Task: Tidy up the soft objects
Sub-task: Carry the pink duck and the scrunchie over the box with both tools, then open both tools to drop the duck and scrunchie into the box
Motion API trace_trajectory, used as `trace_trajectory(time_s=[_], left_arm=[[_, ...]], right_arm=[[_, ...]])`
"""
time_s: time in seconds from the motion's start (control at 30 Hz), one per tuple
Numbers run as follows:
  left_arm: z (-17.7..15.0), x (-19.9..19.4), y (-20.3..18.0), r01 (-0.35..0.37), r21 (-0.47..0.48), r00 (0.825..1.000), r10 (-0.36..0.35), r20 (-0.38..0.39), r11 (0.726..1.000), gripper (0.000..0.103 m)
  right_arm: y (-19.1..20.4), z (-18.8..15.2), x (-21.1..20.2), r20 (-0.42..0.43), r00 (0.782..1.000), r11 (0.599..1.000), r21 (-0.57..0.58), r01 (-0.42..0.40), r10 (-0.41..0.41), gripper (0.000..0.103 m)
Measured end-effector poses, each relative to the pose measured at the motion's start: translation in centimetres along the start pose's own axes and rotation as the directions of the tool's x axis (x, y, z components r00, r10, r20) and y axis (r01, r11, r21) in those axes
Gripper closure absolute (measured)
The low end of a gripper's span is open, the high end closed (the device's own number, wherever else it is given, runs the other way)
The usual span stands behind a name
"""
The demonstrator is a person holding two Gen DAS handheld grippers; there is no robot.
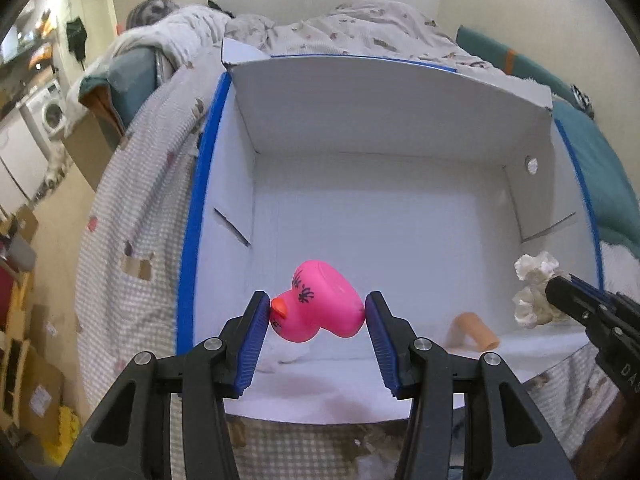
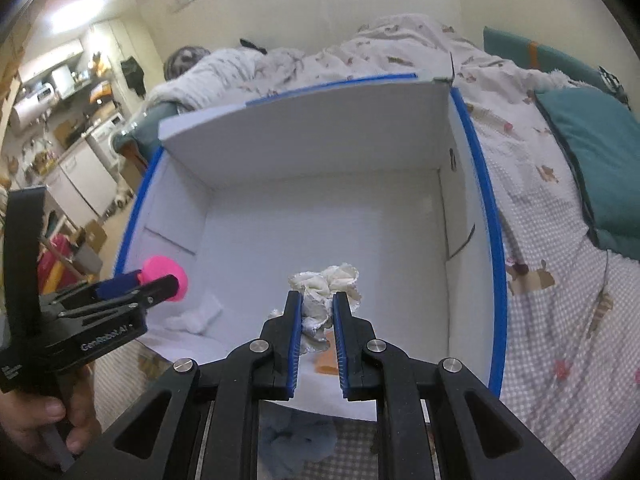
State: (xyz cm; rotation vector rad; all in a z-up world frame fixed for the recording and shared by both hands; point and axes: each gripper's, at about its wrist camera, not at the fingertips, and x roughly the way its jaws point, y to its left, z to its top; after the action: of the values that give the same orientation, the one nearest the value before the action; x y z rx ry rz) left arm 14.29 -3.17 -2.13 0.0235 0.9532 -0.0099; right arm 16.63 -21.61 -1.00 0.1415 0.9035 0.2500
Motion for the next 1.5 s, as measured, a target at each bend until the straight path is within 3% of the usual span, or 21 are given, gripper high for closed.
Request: trace_trajectory(time_s=[0.2,0.7,0.8,0.83,0.87,0.93,1.03,1.5], left_arm=[[-0.5,-0.2,1.0,-0.011,-0.029,1.000,0.011,-0.009,1.000,0.057],[-0.8,-0.8,1.3,-0.015,-0.030,1.000,0.014,-0.005,0.999,0.057],[-0.8,-0.8,1.3,-0.015,-0.034,1.000,0.015,-0.009,0.999,0.057],[-0.8,-0.7,1.4,-0.022,-0.033,1.000,0.022,-0.013,0.999,0.057],[-0.8,-0.6,1.4,-0.029,-0.032,0.999,0.028,-0.016,0.999,0.056],[-0.9,-0.5,1.5,-0.035,-0.036,0.999,0.034,-0.021,0.999,0.044],[-0.9,-0.6,1.8,-0.029,-0.061,0.999,0.028,-0.020,0.998,0.034],[-1.1,-0.5,1.5,-0.041,-0.037,0.999,0.040,-0.027,0.998,0.034]], right_arm=[[0.1,-0.4,0.9,-0.030,0.999,1.000,0.002,0.030,-0.030,0.086],[0.1,-0.6,0.4,0.004,1.000,1.000,0.002,0.025,-0.025,0.085],[-0.1,-0.5,0.4,0.004,1.000,1.000,0.020,0.017,-0.017,0.074],[-0.2,-0.5,0.3,0.004,1.000,0.999,0.029,0.014,-0.014,0.063],[-0.4,-0.5,0.3,0.004,1.000,0.999,0.044,0.012,-0.012,0.040],[-0.9,-0.3,-0.1,0.017,1.000,0.997,0.083,0.004,-0.005,0.025],[-1.2,0.0,-0.3,0.025,1.000,0.995,0.101,-0.004,0.002,0.025],[-0.9,-0.1,0.1,0.007,1.000,0.995,0.095,0.011,-0.012,0.025]])
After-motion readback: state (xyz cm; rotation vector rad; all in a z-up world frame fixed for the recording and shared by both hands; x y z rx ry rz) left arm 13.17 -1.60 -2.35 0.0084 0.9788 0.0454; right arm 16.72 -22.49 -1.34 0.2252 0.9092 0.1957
